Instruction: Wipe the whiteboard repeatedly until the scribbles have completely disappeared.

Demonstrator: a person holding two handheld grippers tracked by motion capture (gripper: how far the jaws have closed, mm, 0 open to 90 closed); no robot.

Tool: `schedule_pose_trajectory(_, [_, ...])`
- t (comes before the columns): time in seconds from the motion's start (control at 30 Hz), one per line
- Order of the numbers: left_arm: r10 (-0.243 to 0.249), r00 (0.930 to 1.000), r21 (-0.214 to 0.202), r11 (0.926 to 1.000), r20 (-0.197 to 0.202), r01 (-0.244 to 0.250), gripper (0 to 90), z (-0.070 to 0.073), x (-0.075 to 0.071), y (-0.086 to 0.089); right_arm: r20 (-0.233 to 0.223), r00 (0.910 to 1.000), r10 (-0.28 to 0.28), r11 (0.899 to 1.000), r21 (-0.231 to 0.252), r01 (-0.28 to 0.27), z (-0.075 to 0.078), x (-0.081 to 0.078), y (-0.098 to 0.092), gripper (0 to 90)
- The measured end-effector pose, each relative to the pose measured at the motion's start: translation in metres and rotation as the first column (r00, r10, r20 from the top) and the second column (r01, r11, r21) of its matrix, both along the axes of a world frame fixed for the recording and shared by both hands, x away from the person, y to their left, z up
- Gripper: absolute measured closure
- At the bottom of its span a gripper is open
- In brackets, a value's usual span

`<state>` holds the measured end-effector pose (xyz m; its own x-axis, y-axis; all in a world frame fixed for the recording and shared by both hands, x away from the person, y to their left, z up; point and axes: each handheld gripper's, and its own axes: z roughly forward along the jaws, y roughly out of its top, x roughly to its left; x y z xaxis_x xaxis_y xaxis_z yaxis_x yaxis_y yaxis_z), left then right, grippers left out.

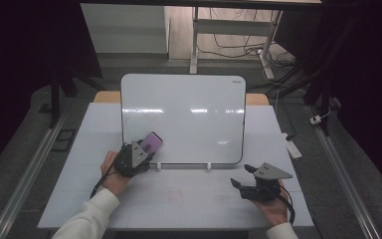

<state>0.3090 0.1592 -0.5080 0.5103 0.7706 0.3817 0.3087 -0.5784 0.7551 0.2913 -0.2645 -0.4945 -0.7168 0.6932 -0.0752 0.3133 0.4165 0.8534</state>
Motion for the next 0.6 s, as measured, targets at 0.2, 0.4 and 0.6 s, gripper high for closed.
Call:
schedule_pose_trajectory(0.2, [0.063,0.9979,-0.029,0.9976,-0.016,-0.063,40.9,-0.003,-0.006,0.023,0.005,1.0,-0.001,1.0,0.003,0.001,0.001,0.0,-0.001,27.3])
schedule_pose_trajectory(0.4, [0.146,0.989,-0.079,0.9859,-0.028,-0.147,41.0,0.0,-0.008,0.052,0.003,1.0,0.0,1.0,0.0,0.0,0.0,0.001,0.0,27.3])
schedule_pose_trajectory(0.6, [0.099,0.9948,-0.003,0.9951,-0.025,-0.099,41.0,-0.005,-0.011,0.032,0.002,1.0,0.0,1.0,-0.003,0.0,0.0,0.001,0.001,27.4])
